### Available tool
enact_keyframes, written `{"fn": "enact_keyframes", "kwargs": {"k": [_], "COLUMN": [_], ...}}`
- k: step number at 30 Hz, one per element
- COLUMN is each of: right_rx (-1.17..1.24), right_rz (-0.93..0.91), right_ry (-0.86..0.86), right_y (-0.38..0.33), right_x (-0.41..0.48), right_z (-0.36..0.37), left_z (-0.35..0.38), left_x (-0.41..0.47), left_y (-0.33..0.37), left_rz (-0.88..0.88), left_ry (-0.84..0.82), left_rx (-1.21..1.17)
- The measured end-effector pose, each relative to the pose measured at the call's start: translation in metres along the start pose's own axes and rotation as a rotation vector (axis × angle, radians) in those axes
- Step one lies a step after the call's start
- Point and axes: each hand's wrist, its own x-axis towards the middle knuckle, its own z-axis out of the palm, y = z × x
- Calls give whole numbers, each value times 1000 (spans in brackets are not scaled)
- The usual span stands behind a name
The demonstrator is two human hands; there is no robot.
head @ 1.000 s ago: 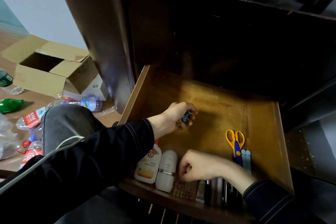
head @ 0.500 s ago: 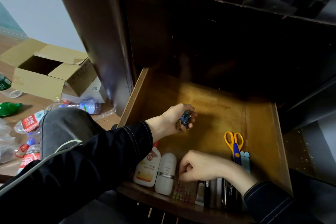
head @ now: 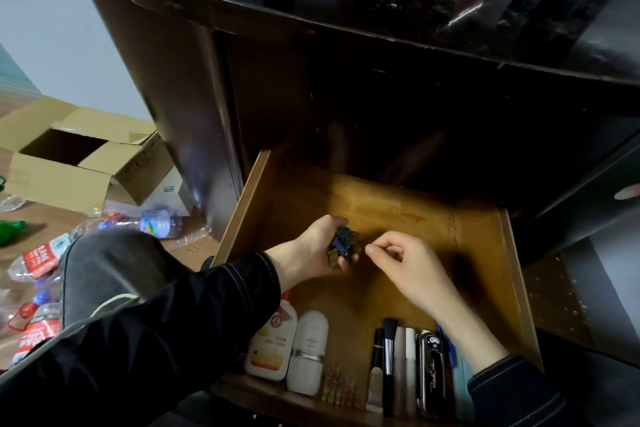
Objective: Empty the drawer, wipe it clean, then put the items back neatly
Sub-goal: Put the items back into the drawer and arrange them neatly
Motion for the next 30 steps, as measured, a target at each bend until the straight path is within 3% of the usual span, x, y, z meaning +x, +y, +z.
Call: {"fn": "enact_keyframes", "kwargs": {"k": [4,8,19,22,30], "right_rx": [18,27,370,257,-98], "right_rz": [-54,-60,72,93,86], "right_ry": [-63,-129,-201,-276,-685], "right_y": [-7,-10,-10,-6,0], "right_x": [-4,-6,0,-1,-11], "right_z": [8,14,1,-3,10], "left_z": [4,7,4,3,-1], "left_x": [2,4,6,9,12], "left_y": [-4,-7,-5,-2,1], "left_rz": [28,23,36,85,91], "left_ry": [24,-64,15,68,83], "left_rx": [109,170,39,52,81]}}
